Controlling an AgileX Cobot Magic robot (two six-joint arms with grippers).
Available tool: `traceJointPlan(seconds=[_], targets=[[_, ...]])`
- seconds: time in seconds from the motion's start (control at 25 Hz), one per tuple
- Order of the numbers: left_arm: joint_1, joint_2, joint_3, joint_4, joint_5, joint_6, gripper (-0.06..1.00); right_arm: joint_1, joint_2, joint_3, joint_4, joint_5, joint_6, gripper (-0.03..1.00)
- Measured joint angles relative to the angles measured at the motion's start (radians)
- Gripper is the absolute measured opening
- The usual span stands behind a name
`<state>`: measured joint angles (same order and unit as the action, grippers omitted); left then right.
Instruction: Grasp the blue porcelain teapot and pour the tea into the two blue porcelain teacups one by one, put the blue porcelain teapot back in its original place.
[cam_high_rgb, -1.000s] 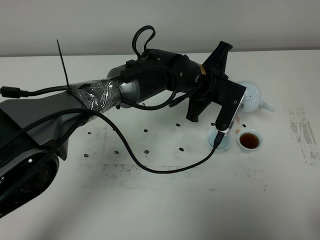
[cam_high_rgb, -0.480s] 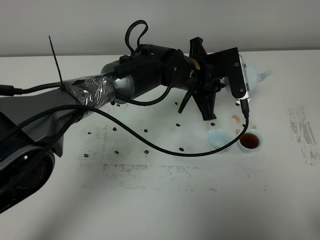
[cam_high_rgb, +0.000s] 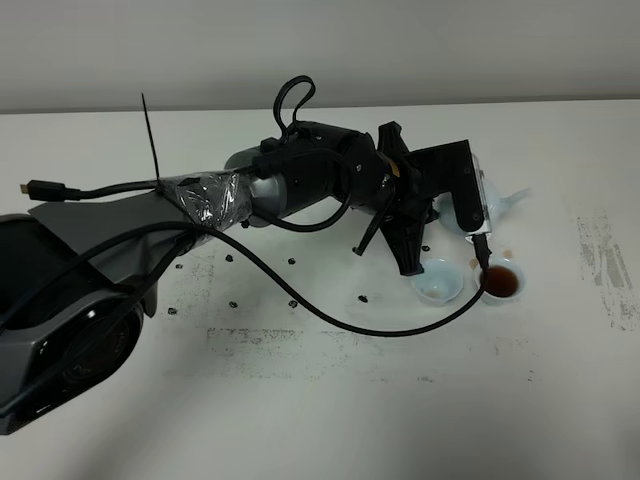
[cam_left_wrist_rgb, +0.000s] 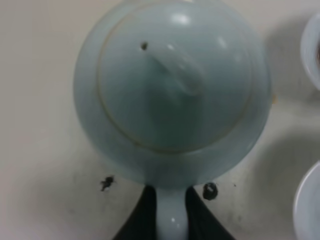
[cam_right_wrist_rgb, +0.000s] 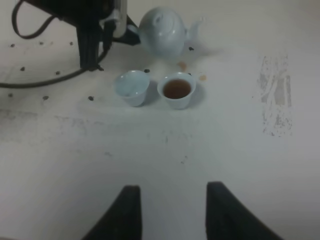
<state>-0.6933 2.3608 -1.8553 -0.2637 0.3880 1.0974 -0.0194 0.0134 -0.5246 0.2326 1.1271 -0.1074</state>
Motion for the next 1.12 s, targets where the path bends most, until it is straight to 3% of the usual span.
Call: traceJointPlan(seconds=[0.76,0.92,1.12], targets=[[0.000,0.003,0.000,0.008,0.017,-0.001,0.04,0.000,0.000,0.000,0.000,0.000,0.000,0.30],[0.009,-0.049,0.000,0.054,0.073,-0.025,0.04,0.000,0.000,0.000,0.000,0.000,0.000,0.30],[0.038,-0.149,0.009,0.146,0.140,-0.144,0.04,0.000,0.000,0.000,0.001,0.000,0.000,0.30]])
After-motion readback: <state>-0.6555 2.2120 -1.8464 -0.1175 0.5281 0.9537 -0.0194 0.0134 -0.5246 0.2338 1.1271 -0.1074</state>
